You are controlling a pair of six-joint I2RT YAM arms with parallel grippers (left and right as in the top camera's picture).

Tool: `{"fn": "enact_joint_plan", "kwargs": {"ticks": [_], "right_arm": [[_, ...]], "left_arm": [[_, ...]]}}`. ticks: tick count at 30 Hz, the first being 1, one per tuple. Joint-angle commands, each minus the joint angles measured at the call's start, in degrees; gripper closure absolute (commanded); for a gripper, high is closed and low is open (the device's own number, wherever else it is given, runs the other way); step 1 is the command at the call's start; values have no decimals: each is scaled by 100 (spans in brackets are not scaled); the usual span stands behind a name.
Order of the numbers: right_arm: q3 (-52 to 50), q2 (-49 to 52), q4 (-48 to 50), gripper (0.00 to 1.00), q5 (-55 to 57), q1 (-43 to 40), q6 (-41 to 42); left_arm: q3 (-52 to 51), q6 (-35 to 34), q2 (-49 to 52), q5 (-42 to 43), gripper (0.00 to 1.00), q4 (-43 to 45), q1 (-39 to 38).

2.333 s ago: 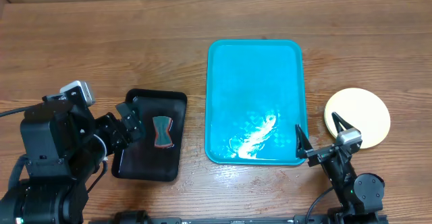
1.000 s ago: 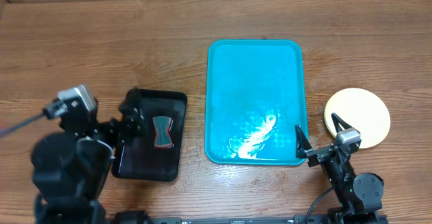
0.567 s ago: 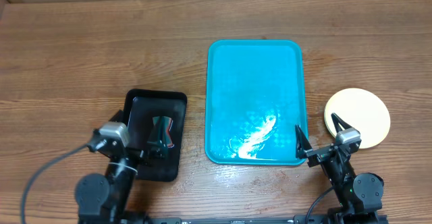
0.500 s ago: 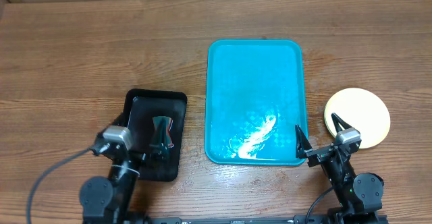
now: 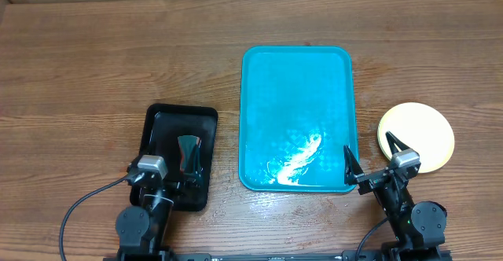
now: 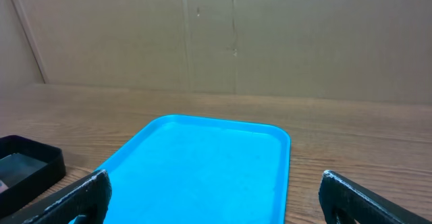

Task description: Clean dirty plates on tray and stack at the side

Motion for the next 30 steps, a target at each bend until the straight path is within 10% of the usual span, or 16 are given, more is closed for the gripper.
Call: {"fn": "enact_joint_plan", "kwargs": {"ticks": [1, 30], "right_arm": [[-57, -57, 24, 0, 57, -20, -22], [-57, -57, 22, 0, 59, -20, -22]], "left_arm": [[-17, 149, -72, -127, 0, 44, -11], [-17, 149, -63, -127, 0, -39, -11]]}}
